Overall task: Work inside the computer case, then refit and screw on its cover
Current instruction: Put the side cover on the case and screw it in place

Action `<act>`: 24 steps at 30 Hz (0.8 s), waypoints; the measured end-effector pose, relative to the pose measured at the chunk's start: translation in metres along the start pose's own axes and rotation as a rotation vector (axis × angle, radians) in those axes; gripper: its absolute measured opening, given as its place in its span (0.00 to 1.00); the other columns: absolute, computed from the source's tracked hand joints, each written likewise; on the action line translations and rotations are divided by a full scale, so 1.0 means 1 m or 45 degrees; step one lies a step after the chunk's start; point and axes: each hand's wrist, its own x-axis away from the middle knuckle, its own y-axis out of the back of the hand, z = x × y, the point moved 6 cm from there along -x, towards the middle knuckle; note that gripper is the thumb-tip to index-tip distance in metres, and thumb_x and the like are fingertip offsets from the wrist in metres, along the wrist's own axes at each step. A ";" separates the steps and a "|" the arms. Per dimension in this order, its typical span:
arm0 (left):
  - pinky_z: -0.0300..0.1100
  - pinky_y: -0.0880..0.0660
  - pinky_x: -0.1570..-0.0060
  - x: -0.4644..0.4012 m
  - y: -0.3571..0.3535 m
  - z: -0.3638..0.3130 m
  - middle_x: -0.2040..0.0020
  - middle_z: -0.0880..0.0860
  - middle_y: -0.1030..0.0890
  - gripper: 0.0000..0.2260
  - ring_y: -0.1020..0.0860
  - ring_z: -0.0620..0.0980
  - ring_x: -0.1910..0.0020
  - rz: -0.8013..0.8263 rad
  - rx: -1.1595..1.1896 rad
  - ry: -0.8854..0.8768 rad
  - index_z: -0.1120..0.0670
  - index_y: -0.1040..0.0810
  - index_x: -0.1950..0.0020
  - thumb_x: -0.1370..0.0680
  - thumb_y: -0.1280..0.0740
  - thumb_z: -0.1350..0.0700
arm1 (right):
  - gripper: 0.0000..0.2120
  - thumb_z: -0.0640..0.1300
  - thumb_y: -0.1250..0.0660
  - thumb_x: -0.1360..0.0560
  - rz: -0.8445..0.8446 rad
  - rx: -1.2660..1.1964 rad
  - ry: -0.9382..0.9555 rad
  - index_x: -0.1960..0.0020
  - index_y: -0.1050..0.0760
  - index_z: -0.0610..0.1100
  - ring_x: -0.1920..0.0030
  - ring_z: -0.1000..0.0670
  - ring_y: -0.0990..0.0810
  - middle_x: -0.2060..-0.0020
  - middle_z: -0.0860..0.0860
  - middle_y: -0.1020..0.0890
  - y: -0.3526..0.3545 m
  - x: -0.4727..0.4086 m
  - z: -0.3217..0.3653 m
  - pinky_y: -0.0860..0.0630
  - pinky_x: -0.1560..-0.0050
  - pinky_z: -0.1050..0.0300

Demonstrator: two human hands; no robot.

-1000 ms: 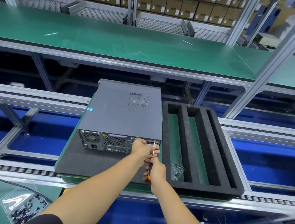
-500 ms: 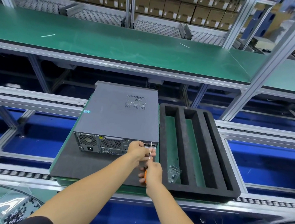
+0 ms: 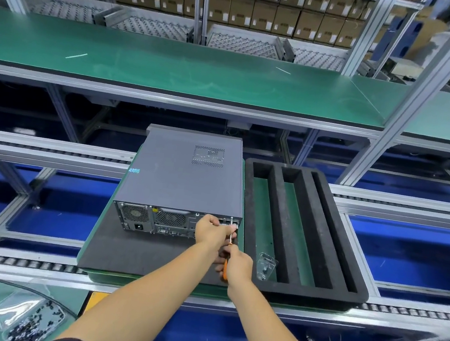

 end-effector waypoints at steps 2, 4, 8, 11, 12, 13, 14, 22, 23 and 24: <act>0.44 0.21 0.69 0.000 -0.001 0.003 0.66 0.55 0.15 0.18 0.16 0.54 0.66 0.070 0.021 0.032 0.51 0.35 0.56 0.25 0.26 0.66 | 0.11 0.44 0.36 0.22 0.019 -0.002 -0.016 0.55 0.19 0.38 0.76 0.50 0.26 0.70 0.43 0.17 0.001 0.001 0.001 0.34 0.75 0.60; 0.44 0.21 0.68 -0.002 -0.001 0.002 0.58 0.59 0.13 0.19 0.15 0.53 0.64 0.104 0.015 0.032 0.51 0.37 0.55 0.23 0.27 0.67 | 0.11 0.44 0.36 0.21 0.042 0.006 -0.034 0.52 0.19 0.38 0.75 0.49 0.25 0.68 0.43 0.16 0.001 0.001 0.001 0.33 0.74 0.60; 0.43 0.21 0.69 -0.005 0.000 -0.002 0.54 0.62 0.14 0.20 0.14 0.53 0.63 0.034 -0.027 -0.028 0.51 0.38 0.55 0.24 0.29 0.70 | 0.11 0.47 0.33 0.19 -0.037 0.103 0.113 0.52 0.28 0.40 0.77 0.49 0.24 0.67 0.44 0.17 0.003 0.003 -0.001 0.31 0.75 0.58; 0.42 0.20 0.69 -0.003 0.000 -0.002 0.54 0.61 0.14 0.19 0.14 0.53 0.63 0.015 -0.014 -0.026 0.52 0.36 0.54 0.24 0.29 0.70 | 0.12 0.45 0.33 0.19 -0.075 0.141 0.206 0.57 0.29 0.40 0.76 0.47 0.22 0.70 0.43 0.17 0.009 0.002 0.000 0.28 0.75 0.56; 0.43 0.19 0.68 -0.002 0.000 -0.002 0.53 0.61 0.14 0.18 0.14 0.53 0.63 0.021 -0.008 -0.022 0.53 0.35 0.54 0.24 0.28 0.70 | 0.12 0.45 0.33 0.18 -0.064 0.141 0.211 0.58 0.28 0.40 0.76 0.46 0.22 0.71 0.43 0.17 0.010 0.002 0.001 0.27 0.74 0.56; 0.43 0.19 0.67 -0.002 0.000 -0.003 0.52 0.61 0.15 0.16 0.14 0.53 0.62 0.032 -0.006 -0.019 0.53 0.33 0.53 0.24 0.28 0.69 | 0.12 0.44 0.34 0.18 -0.053 0.145 0.211 0.58 0.27 0.39 0.75 0.46 0.21 0.71 0.43 0.17 0.010 0.001 0.002 0.26 0.74 0.55; 0.43 0.19 0.66 -0.001 0.000 -0.003 0.52 0.61 0.15 0.15 0.14 0.52 0.62 0.049 -0.005 -0.017 0.54 0.31 0.51 0.24 0.28 0.69 | 0.12 0.44 0.34 0.18 -0.047 0.154 0.213 0.57 0.26 0.39 0.75 0.46 0.21 0.72 0.43 0.18 0.010 0.001 0.004 0.26 0.74 0.56; 0.44 0.16 0.56 -0.001 0.000 0.004 0.50 0.56 0.13 0.08 0.14 0.50 0.56 0.332 -0.174 0.065 0.58 0.24 0.39 0.18 0.33 0.59 | 0.08 0.40 0.36 0.18 0.002 0.121 0.162 0.53 0.23 0.37 0.75 0.46 0.22 0.72 0.43 0.19 0.004 0.003 0.004 0.26 0.75 0.57; 0.46 0.16 0.54 0.000 -0.001 0.006 0.51 0.56 0.13 0.07 0.15 0.50 0.57 0.384 -0.212 0.094 0.58 0.22 0.39 0.17 0.34 0.59 | 0.08 0.40 0.37 0.18 0.015 0.111 0.150 0.51 0.23 0.36 0.75 0.46 0.22 0.71 0.42 0.19 0.004 0.004 0.005 0.26 0.75 0.57; 0.46 0.16 0.53 0.000 -0.001 0.008 0.52 0.56 0.13 0.08 0.15 0.50 0.58 0.418 -0.233 0.115 0.58 0.21 0.40 0.16 0.35 0.58 | 0.09 0.40 0.38 0.18 0.027 0.101 0.139 0.50 0.22 0.35 0.74 0.46 0.22 0.71 0.42 0.18 0.003 0.005 0.005 0.26 0.74 0.57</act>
